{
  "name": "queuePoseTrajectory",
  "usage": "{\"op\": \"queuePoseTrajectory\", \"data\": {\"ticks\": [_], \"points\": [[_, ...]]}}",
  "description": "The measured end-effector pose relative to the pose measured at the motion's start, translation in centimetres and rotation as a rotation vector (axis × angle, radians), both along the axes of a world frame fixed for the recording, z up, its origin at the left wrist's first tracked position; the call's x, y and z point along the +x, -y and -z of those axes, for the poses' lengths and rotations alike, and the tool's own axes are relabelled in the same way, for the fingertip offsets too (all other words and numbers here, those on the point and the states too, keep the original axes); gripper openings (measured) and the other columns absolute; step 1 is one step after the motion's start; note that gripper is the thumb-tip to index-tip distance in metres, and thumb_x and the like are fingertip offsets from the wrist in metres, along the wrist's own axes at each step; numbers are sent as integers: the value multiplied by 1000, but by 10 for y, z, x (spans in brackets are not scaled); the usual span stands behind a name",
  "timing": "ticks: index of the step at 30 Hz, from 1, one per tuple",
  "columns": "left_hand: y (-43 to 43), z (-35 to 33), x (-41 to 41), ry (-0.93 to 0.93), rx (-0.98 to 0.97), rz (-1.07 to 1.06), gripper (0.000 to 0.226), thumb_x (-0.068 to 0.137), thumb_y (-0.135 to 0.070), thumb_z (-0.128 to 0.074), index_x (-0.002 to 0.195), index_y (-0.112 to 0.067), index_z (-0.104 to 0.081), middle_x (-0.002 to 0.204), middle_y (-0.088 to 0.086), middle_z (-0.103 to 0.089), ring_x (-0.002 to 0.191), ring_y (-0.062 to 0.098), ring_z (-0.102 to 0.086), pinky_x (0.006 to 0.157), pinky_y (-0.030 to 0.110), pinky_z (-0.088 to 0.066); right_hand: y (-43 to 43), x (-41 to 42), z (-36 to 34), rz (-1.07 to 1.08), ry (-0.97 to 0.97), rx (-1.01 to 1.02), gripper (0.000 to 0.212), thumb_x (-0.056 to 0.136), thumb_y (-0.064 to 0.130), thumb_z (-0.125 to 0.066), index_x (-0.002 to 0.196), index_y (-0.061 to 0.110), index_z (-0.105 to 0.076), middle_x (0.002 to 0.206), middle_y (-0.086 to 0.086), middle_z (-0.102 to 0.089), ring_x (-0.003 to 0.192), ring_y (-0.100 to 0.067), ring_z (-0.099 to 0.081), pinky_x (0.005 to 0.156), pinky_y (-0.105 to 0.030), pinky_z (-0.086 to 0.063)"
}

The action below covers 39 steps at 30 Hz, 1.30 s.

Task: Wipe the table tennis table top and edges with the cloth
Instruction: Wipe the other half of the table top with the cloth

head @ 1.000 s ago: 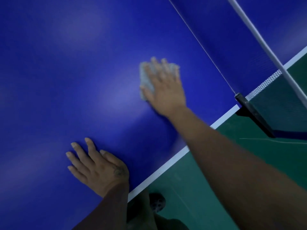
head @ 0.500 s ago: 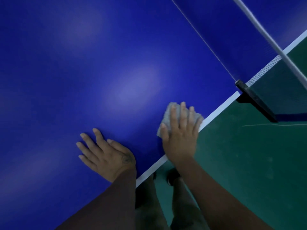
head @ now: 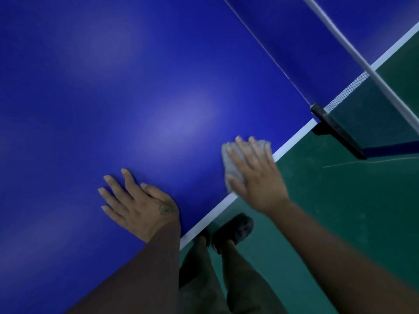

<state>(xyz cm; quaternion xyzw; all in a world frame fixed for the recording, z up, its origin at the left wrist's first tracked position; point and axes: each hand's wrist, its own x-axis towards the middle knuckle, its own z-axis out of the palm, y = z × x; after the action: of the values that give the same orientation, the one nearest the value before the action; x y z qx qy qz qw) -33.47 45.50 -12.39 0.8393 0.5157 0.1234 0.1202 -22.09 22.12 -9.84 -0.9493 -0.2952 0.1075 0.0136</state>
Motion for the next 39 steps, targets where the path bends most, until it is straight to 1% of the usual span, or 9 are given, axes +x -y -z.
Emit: {"op": "queuePoseTrajectory", "data": {"ticks": [6,10,15,19,28,33,35,37,39], "points": [[1,-5,0,-5,-13,1,53,112,-28,-38,164,-21,-41,178,7,-26,166,31,-17,134,55,-13,21,136,-5,480,-9,41,68,111,57,-21,172,27,-9,180,-7,-7,165,-34,-4,132,-61,-2],[1,-4,0,-20,-9,5,52,113,-29,-37,164,-22,-42,178,7,-26,166,31,-17,134,55,-12,-16,114,-2,785,22,85,74,107,58,-13,172,25,-7,180,-9,-3,166,-34,0,131,-61,1],[1,-13,1,-13,-56,23,51,113,-29,-37,162,-21,-47,178,7,-26,166,32,-17,134,55,-11,-85,-11,6,287,73,149,71,109,53,-33,172,24,-16,179,-7,-15,165,-36,-11,131,-64,-7],[1,-16,-1,-3,-88,40,51,113,-29,-38,162,-22,-47,178,7,-26,167,31,-15,135,53,-8,-60,-74,17,-74,33,223,66,110,56,-38,169,26,-29,176,2,-23,164,-28,-17,129,-64,-15],[6,-34,-20,25,-231,249,53,111,-28,-53,163,-20,-46,179,8,-20,168,32,-9,135,50,-3,1,-89,3,215,-129,443,45,114,28,-48,158,32,-50,172,9,-33,164,-19,-17,131,-64,-7],[21,-54,-61,-105,-413,456,59,108,-29,-60,164,-21,-44,180,8,-13,168,30,-2,135,46,-4,41,-122,-32,548,-339,787,38,113,23,-49,148,26,-63,158,5,-54,156,-13,-35,127,-43,-31],[45,-79,-80,-46,-544,512,48,106,-21,-68,151,-11,-58,173,17,-33,165,35,-19,131,49,-20,59,-141,-51,570,-338,870,38,114,23,-48,148,31,-63,144,14,-63,148,-9,-44,122,-34,-37],[80,-109,-97,131,-754,522,33,103,-10,-71,134,2,-67,142,20,-63,142,36,-55,121,51,-41,78,-166,-71,572,-343,919,37,114,29,-50,148,36,-63,139,19,-64,142,-7,-49,118,-25,-38],[118,-148,-109,128,-997,516,27,105,-19,-71,129,-8,-71,122,-2,-72,120,5,-68,113,33,-48,98,-192,-90,582,-368,945,39,109,37,-52,147,37,-63,140,16,-64,139,-5,-51,115,-18,-38]]}}
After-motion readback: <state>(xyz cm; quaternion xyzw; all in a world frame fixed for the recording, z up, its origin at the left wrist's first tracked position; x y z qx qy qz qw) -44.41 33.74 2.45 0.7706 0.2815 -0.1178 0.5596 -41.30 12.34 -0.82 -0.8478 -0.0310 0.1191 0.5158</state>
